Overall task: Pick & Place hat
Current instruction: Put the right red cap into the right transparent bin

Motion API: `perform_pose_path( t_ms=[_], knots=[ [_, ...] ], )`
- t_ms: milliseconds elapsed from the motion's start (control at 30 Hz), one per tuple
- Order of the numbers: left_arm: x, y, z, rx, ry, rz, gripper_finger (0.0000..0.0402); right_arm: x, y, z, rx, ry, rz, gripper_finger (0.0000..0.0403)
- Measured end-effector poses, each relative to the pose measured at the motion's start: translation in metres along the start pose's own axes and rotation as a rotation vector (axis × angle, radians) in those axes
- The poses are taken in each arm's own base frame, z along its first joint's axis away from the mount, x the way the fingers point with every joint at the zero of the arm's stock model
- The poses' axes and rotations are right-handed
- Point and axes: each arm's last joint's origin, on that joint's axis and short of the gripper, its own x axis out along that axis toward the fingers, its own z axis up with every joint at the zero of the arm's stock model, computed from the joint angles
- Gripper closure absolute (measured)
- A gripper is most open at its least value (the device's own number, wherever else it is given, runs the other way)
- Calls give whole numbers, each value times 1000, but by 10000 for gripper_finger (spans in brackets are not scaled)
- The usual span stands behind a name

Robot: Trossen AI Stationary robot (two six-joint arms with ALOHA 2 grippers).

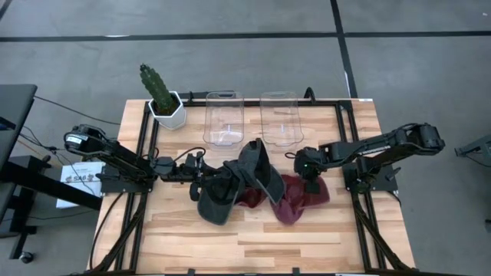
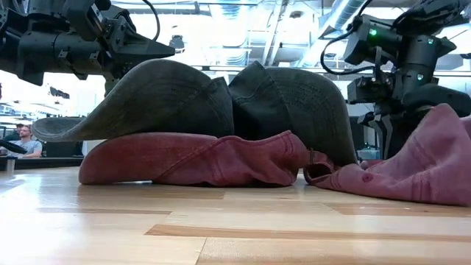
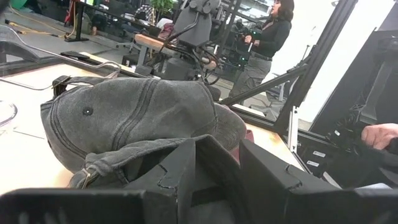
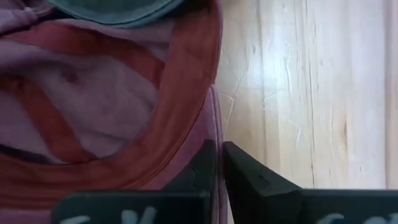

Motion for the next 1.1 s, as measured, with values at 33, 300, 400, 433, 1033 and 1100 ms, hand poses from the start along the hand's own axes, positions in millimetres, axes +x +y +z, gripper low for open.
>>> perform_pose_path(
  t_ms=[33,300,400,433,1033,1100],
  knots=[
    [0,0,0,0,0,0,279,-1,1,0,-8,-4,0,395],
    [0,0,0,1,5,1,279,-25,12,8,-67,-26,-43,400],
    [0,0,-1,2,7,1,279,-36,17,11,-93,-45,-82,401],
    [0,0,-1,2,7,2,279,-39,18,11,-99,-55,-81,401],
    [0,0,-1,2,8,2,279,-78,38,10,-145,-54,-436,403],
    [0,0,-1,2,8,2,279,-80,41,10,-153,-69,-467,403]
  ],
)
